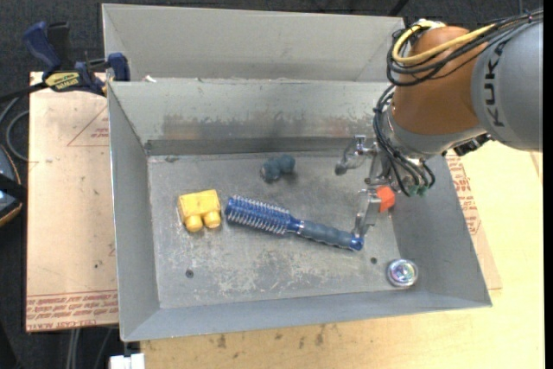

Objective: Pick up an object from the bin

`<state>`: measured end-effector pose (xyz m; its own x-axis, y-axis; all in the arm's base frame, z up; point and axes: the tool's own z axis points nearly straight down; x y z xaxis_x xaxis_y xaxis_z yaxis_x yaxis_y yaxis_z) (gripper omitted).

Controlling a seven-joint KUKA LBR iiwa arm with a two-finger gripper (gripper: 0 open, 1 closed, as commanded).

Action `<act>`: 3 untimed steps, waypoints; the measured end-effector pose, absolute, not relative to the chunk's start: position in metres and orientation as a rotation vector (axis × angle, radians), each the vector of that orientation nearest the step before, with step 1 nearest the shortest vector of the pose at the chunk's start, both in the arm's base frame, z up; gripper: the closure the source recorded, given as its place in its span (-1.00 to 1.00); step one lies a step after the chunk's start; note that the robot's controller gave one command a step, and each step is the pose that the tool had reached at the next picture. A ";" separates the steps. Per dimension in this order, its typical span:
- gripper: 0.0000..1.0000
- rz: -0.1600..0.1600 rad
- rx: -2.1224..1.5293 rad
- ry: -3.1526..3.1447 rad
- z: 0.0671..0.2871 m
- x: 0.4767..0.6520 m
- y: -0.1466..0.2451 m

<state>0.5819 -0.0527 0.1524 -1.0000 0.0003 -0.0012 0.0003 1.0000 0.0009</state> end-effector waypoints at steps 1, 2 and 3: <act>-1.00 0.000 -0.206 3.124 0.072 0.552 0.019; 1.00 0.001 -0.203 3.117 0.075 0.554 0.019; 1.00 0.002 -0.144 3.128 0.234 0.562 0.037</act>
Offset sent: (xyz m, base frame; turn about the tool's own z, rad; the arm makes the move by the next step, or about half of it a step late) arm -0.0334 0.0706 -0.0824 -0.1302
